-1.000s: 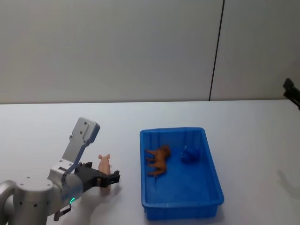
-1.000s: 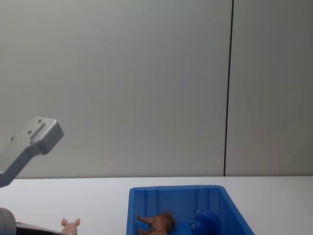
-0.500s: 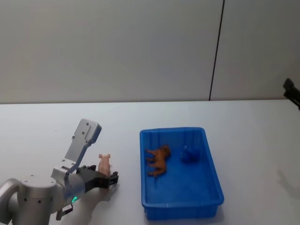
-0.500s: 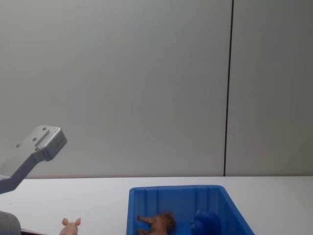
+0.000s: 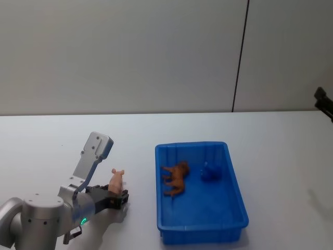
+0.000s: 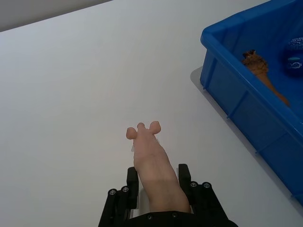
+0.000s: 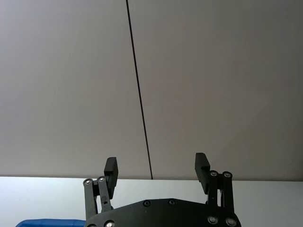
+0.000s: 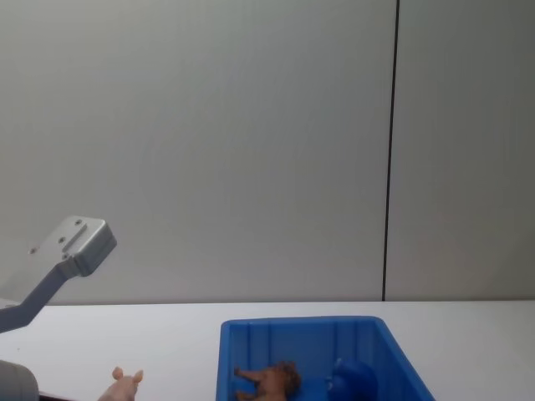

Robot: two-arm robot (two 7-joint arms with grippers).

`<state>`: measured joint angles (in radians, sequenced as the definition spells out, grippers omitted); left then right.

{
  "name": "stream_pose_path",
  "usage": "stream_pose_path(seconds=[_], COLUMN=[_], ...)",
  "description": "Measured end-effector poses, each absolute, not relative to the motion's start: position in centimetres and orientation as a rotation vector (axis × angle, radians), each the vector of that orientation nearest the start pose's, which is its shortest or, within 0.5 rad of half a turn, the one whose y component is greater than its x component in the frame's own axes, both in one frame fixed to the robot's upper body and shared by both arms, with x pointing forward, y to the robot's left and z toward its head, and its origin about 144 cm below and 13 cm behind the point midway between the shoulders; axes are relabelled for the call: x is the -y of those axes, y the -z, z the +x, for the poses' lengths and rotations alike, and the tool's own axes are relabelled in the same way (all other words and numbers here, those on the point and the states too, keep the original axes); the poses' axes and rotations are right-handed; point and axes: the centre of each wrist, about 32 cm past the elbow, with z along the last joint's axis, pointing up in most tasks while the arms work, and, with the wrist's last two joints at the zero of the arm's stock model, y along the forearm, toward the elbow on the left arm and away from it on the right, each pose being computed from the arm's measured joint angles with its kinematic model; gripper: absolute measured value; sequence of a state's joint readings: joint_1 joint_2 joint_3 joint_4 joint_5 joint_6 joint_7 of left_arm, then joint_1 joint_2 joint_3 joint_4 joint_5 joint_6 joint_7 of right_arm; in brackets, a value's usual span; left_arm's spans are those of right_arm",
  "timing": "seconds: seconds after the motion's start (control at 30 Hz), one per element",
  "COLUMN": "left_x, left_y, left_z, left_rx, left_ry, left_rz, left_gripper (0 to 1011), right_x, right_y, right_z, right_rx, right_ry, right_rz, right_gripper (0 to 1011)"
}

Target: Pick up the two dolls from the table and place them into the box.

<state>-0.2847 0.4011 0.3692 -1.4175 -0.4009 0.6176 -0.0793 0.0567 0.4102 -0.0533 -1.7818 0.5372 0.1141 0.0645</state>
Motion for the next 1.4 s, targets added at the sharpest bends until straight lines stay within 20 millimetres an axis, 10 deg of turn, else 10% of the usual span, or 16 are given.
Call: stream_pose_path(seconds=[1.4], left_x=[-25.2], left_y=[-123.6], left_z=[53.2], left_rx=[-0.180], left_ry=[-0.911], left_rz=[0.212], left_gripper=[522], right_x=[30.4], right_y=[-123.9], right_z=[46.6], right_rx=[-0.004], right_ry=[1.349], right_rz=[0.172], right_gripper=[1001])
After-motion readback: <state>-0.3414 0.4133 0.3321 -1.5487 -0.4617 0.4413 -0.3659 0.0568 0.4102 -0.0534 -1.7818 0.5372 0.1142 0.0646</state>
